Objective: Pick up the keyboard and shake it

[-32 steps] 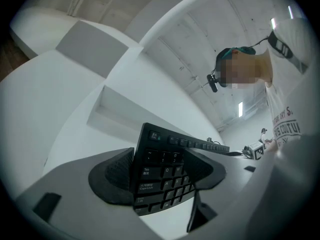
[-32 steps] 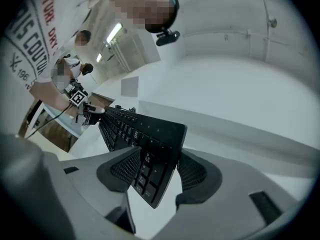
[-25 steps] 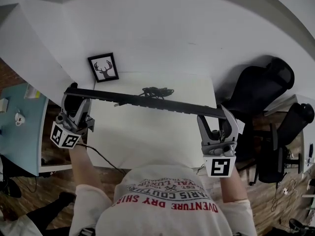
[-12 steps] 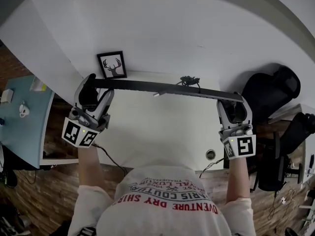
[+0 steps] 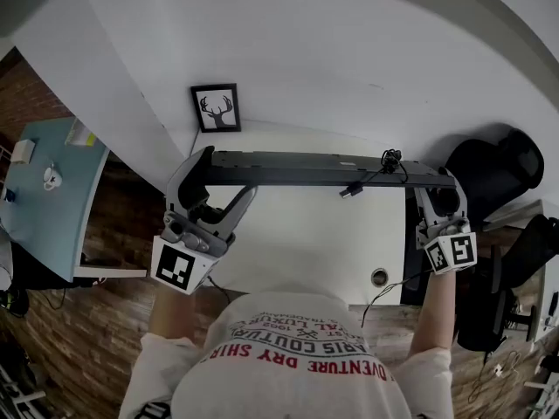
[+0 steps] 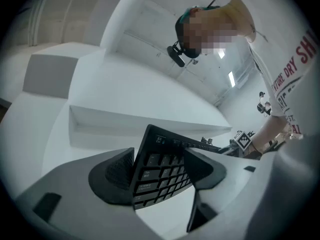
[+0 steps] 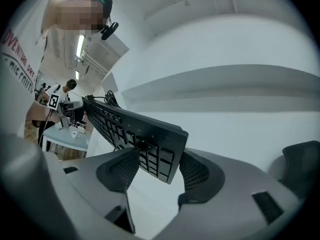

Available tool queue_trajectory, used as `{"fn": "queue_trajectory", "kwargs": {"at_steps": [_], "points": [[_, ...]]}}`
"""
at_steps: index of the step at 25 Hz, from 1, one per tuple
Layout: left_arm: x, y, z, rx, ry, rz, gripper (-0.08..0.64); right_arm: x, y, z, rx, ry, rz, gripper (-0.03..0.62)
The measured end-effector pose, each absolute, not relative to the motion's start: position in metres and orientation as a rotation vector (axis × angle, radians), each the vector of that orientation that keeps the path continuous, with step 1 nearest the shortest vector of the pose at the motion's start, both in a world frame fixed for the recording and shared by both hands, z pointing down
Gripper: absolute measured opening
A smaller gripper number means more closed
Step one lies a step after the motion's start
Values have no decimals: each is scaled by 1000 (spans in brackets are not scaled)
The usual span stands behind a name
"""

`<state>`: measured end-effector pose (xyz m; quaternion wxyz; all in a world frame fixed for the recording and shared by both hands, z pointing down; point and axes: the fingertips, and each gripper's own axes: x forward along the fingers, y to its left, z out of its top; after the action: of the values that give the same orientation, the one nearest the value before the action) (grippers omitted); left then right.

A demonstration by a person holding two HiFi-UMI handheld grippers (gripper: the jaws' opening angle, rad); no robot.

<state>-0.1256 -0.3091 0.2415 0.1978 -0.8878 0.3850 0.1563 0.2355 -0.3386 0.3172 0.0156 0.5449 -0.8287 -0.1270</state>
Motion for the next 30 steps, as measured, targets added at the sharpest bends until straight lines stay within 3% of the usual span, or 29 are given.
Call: {"fn": "queue_trajectory", "kwargs": {"at_steps": [17, 30], "points": [[-136, -322, 249, -2525, 1093, 418, 307, 227, -330, 322, 1730, -2497, -328, 255], [-185, -376, 285, -2785, 1238, 487, 316, 177, -320, 321, 1674, -2411, -176, 256]]}}
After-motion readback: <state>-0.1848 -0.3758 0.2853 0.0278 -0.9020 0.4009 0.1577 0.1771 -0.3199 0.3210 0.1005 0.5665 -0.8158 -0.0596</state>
